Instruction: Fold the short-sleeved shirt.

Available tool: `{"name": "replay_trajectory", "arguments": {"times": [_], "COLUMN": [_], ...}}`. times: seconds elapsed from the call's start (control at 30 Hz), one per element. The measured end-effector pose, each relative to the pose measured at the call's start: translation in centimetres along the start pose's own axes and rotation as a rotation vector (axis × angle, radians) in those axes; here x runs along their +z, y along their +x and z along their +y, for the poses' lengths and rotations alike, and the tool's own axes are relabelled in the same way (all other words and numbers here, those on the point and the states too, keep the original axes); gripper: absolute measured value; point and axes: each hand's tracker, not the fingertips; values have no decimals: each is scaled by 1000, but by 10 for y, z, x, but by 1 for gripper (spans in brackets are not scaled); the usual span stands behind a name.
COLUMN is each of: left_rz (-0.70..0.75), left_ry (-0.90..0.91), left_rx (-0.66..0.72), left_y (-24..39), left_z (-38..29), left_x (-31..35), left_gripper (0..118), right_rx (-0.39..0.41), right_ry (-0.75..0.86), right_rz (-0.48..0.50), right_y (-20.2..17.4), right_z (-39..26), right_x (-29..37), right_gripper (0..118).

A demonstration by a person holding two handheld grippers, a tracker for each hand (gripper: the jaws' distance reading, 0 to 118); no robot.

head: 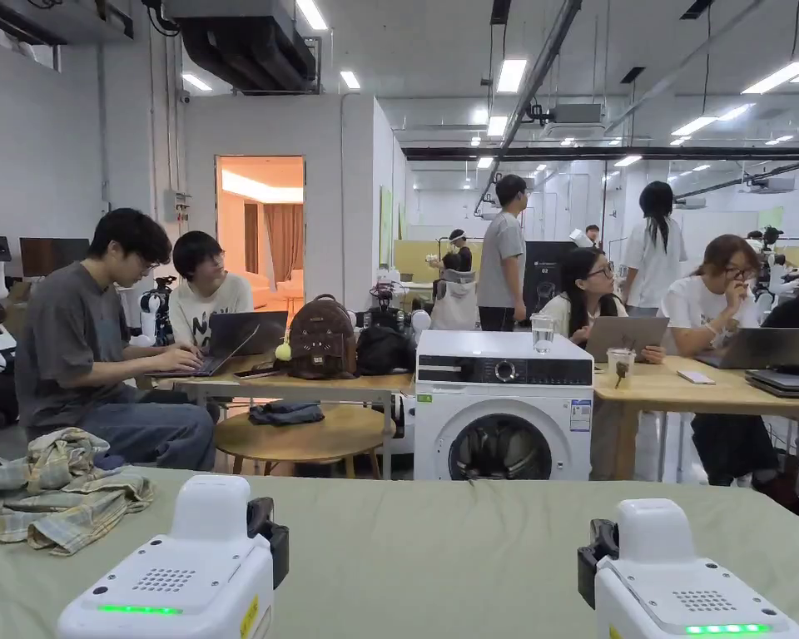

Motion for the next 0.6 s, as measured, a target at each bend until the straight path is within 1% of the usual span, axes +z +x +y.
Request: {"name": "replay_trajectory", "arguments": {"times": [0.07, 0.23, 0.37, 0.6], "left_rz": [9, 11, 10, 2], "left_ry": [-3, 2, 9, -4], "left_rx": [-20, -14, -70, -66], "left_y": [0, -1, 7, 11], "left_z": [0, 0, -1, -1], "left_x": [0, 2, 4, 0], "left_gripper": [0, 0, 0, 0], "right_rx": [-2, 3, 11, 19], "right_ry": [-2, -3, 0, -6], "right_rz": [-7, -12, -12, -11], "right_y": [0, 0, -2, -4], "right_z": [0, -1, 1, -1], "right_x": [1, 1, 2, 4], "right_gripper": [0, 0, 0, 0]}}
